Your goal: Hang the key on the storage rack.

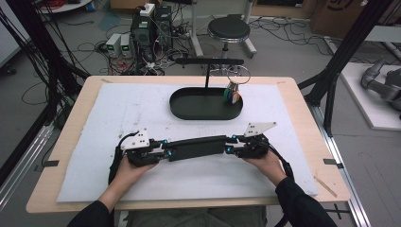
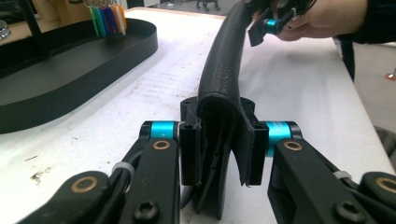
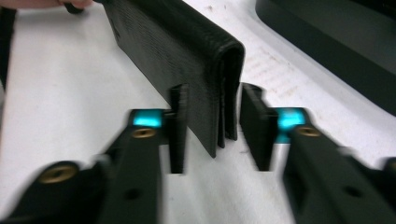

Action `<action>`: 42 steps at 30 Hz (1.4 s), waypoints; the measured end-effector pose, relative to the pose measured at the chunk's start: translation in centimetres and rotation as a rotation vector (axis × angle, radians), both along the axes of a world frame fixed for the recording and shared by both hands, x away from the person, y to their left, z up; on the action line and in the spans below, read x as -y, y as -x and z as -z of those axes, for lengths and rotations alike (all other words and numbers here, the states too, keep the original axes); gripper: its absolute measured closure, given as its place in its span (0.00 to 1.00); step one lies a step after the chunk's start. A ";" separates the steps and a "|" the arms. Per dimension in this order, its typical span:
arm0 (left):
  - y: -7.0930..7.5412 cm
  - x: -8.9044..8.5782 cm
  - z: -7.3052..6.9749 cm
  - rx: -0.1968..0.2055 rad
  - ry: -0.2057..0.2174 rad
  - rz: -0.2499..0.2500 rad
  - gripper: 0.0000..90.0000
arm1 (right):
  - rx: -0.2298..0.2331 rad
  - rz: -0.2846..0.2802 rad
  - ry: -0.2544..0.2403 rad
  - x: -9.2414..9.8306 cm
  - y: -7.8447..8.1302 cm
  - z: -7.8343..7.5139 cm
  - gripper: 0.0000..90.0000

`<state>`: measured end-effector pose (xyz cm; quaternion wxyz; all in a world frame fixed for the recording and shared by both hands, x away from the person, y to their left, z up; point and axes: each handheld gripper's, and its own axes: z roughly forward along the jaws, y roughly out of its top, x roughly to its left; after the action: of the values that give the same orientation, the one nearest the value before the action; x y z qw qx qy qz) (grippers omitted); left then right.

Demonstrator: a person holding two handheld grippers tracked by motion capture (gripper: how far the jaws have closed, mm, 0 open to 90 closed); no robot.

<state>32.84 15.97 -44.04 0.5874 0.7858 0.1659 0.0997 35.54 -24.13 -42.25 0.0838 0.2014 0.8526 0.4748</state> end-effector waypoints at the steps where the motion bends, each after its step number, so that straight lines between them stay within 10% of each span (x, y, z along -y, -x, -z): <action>1: 0.0 -0.1 0.0 -0.001 0.007 0.003 0.83 | 0.001 0.002 -0.008 0.1 0.0 0.0 0.57; 10: 0.4 0.0 -1.1 0.008 0.107 0.115 0.83 | 0.007 -0.054 -0.090 -0.1 0.1 -0.3 0.44; 13: 0.4 0.1 -1.1 0.006 0.116 0.127 0.83 | 0.000 -0.115 -0.082 -0.4 0.3 -0.2 0.68; 19: 0.3 -0.2 -1.2 -0.016 0.159 0.095 0.73 | 0.007 -0.178 -0.123 -0.2 0.8 -0.8 0.85; 30: 0.0 0.8 -0.5 -0.041 0.063 0.076 0.44 | 0.017 -0.226 -0.152 -0.2 1.4 -1.3 0.87; 42: 0.3 0.8 -0.8 0.022 0.077 0.146 0.81 | 0.032 -0.217 -0.198 0.2 1.4 -1.8 0.86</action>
<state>32.50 15.21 -43.23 0.6247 0.7715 0.1054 0.0590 34.11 -24.30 -40.43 0.0254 0.1077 0.8169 0.5661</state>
